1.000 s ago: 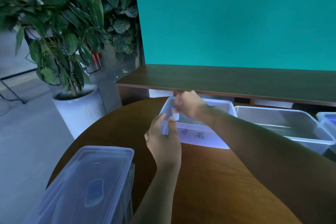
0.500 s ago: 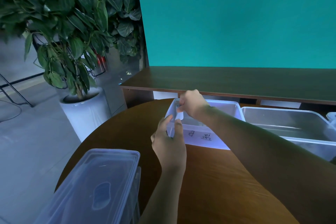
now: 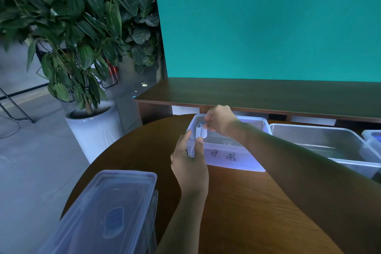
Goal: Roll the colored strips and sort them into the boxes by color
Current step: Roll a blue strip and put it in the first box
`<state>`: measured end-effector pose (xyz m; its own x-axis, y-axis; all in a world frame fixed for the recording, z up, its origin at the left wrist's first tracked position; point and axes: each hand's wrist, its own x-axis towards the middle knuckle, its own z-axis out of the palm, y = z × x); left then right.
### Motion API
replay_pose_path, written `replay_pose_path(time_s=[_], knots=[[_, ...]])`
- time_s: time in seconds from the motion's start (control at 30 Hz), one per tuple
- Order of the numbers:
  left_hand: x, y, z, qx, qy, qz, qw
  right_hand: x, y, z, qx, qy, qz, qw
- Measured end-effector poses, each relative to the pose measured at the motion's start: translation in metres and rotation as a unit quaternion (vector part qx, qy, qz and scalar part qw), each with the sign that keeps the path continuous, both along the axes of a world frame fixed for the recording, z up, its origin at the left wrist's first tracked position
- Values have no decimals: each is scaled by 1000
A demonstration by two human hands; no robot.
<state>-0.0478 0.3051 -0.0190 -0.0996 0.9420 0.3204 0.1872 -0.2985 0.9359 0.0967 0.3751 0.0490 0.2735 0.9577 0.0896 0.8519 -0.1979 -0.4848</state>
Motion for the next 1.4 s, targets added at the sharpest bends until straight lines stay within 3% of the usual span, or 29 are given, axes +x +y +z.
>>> replay_pose_path(time_s=[0.3,0.47,0.67,0.87,1.0,1.4], knots=[[0,3,-4,22,7,1,1000,5,-9,1,32,39,-15,999],[-3,-2,0,52,37,43,997,10,-33,14,65,125,-16,990],[-3,-33,5,154,20,60,986,17,-110,31,120,196,-11,973],[13,-86,-8,189,-2,-59,980,23,-225,16,128,236,-41,962],[25,-137,-11,144,38,-196,969,28,-309,-10,126,251,-84,956],[49,-260,-13,-1,90,-453,887,35,-491,-43,198,104,-190,956]])
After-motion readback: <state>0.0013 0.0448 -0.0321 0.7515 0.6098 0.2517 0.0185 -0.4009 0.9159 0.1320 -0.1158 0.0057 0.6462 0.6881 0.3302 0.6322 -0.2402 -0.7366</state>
